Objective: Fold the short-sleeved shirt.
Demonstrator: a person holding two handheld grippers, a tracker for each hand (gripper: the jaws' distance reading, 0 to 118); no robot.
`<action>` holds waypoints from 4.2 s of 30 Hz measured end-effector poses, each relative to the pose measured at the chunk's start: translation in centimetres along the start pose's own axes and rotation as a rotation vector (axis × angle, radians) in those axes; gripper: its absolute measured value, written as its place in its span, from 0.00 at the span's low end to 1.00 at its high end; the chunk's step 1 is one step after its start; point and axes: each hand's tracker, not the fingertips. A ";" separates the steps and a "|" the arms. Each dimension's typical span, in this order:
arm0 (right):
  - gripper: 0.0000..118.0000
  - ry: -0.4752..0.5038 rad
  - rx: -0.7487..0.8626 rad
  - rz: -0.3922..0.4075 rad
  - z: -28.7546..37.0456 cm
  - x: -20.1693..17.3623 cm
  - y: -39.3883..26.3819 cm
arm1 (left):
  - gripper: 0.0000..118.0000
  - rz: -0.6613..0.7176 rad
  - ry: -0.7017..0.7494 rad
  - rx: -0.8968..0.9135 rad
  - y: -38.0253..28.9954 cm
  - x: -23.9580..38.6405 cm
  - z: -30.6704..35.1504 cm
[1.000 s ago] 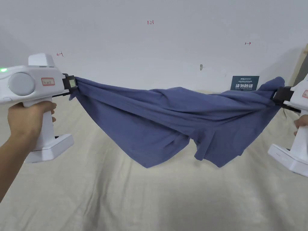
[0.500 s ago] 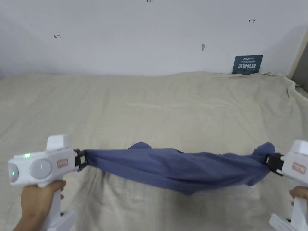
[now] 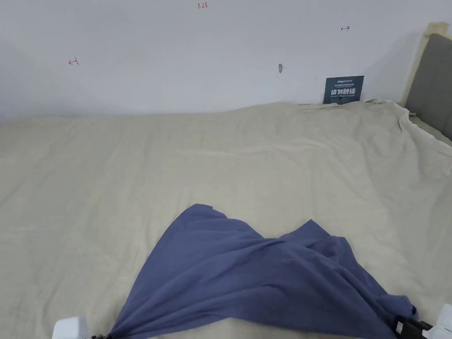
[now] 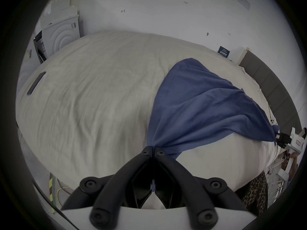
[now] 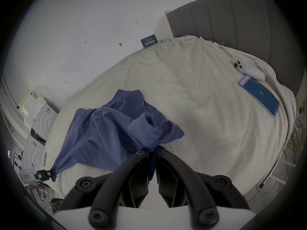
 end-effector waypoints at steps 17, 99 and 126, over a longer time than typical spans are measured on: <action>0.05 -0.147 -0.136 0.071 -1.0 2.4 -4.2 | 0.00 -0.009 0.101 -0.102 -3.1 -0.8 -0.7; 0.00 -0.186 0.308 0.358 1.9 -7.7 10.1 | 0.02 -0.396 -0.073 -0.190 26.0 19.5 -24.0; 0.61 -0.103 -0.233 0.363 -15.4 -8.0 10.3 | 0.00 -0.297 -0.208 0.070 23.8 17.0 -5.8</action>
